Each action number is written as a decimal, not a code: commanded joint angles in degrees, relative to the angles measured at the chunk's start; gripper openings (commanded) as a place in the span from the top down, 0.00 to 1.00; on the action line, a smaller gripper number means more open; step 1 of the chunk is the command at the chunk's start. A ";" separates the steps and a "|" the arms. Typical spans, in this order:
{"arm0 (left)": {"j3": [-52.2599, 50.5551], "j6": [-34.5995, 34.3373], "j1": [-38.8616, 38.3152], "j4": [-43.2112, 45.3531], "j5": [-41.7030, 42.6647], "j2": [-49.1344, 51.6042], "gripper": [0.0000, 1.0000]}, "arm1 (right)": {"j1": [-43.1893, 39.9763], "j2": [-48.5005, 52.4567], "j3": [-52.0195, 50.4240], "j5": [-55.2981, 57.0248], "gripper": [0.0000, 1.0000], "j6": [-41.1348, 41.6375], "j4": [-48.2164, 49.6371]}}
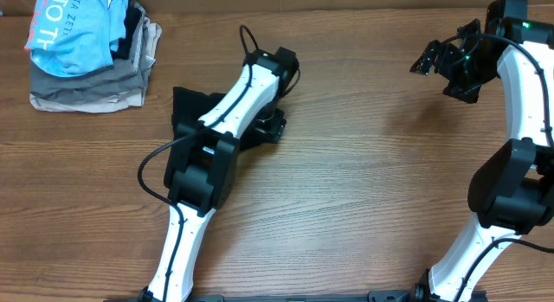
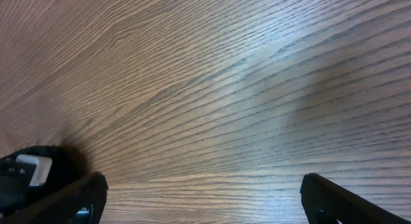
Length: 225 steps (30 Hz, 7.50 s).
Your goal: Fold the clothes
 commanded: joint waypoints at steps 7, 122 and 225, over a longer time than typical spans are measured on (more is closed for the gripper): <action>-0.52 0.35 1.29 3.02 6.19 6.93 0.96 | 0.22 -0.79 0.39 0.72 0.00 -1.16 0.31; 39.41 4.85 32.35 12.33 41.94 -7.43 0.00 | 7.02 -21.77 6.29 3.50 0.00 0.87 -4.76; 38.84 4.85 32.33 10.64 40.41 -9.57 0.00 | 19.87 -120.06 -112.34 6.71 0.00 -10.49 69.20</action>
